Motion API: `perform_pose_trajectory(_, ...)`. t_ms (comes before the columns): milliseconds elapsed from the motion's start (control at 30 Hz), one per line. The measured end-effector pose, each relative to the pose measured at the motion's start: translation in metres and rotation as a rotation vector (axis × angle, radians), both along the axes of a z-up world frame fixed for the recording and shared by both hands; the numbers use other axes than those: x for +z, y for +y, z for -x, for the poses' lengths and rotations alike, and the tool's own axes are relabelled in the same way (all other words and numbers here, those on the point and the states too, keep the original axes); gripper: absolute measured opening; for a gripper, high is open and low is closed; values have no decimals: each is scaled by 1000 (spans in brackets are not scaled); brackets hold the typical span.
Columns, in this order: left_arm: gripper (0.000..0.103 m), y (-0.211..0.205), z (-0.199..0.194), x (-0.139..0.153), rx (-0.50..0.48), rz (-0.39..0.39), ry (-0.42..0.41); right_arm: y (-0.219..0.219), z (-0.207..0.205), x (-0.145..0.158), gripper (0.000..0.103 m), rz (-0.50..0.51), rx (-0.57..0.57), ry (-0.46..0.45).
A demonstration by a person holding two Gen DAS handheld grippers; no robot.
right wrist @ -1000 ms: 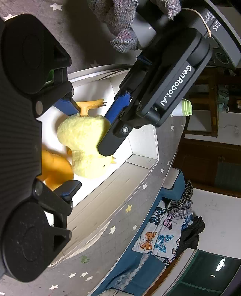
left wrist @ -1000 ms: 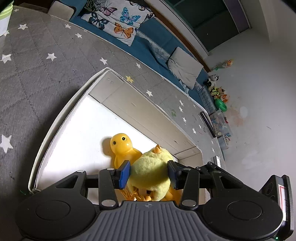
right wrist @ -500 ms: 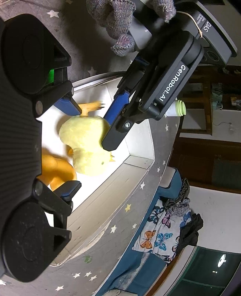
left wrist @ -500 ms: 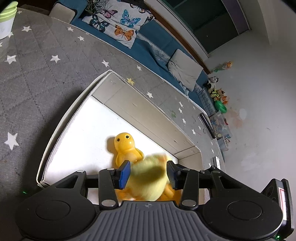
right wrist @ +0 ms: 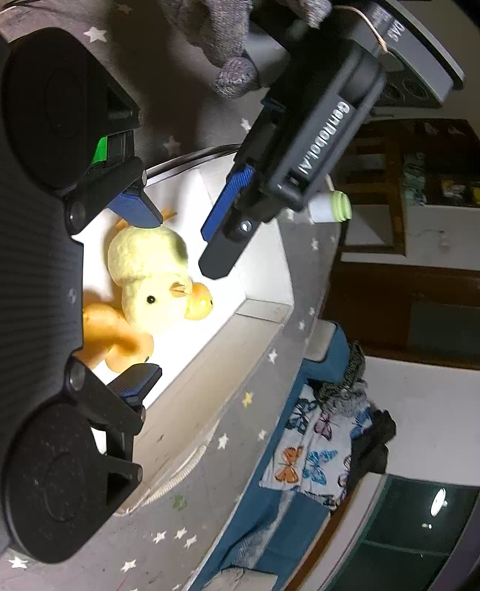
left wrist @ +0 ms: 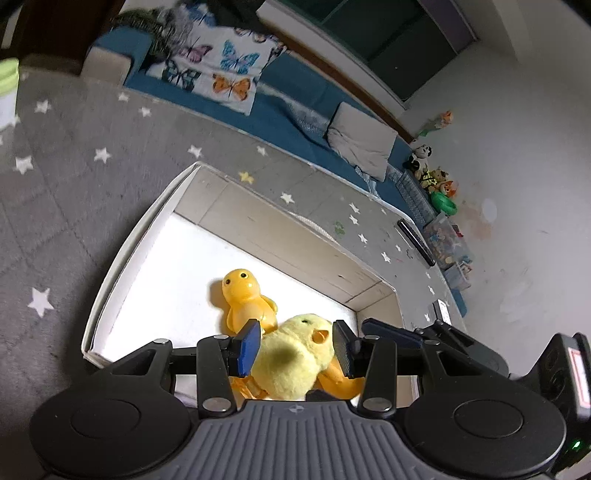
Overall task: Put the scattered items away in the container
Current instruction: 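Open the left gripper to release the plush chick in the box, then move the left gripper down and close it on the orange sponge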
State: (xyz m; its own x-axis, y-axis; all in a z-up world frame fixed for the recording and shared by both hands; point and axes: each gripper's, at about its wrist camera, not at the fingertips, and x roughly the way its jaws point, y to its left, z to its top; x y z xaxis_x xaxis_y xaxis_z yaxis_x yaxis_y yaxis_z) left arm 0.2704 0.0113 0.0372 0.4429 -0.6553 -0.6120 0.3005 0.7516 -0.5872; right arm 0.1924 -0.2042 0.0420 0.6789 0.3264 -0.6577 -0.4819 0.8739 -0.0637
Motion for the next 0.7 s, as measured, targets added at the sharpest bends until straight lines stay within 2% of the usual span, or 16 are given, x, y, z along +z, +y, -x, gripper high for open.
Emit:
perform_pose_trajectory(367,45,9,60,5,8,-19,-70,-20,68,19,82,-61,-38,-122)
perform_pose_trajectory(533,45,9,89,1,2,-23,-79,-23,98,18,82,-71,-28,-129)
perform_pose_trajectory(700,45,9,118,-3,-4,-26,-88,-21,123,6,81,-74,-9,-94)
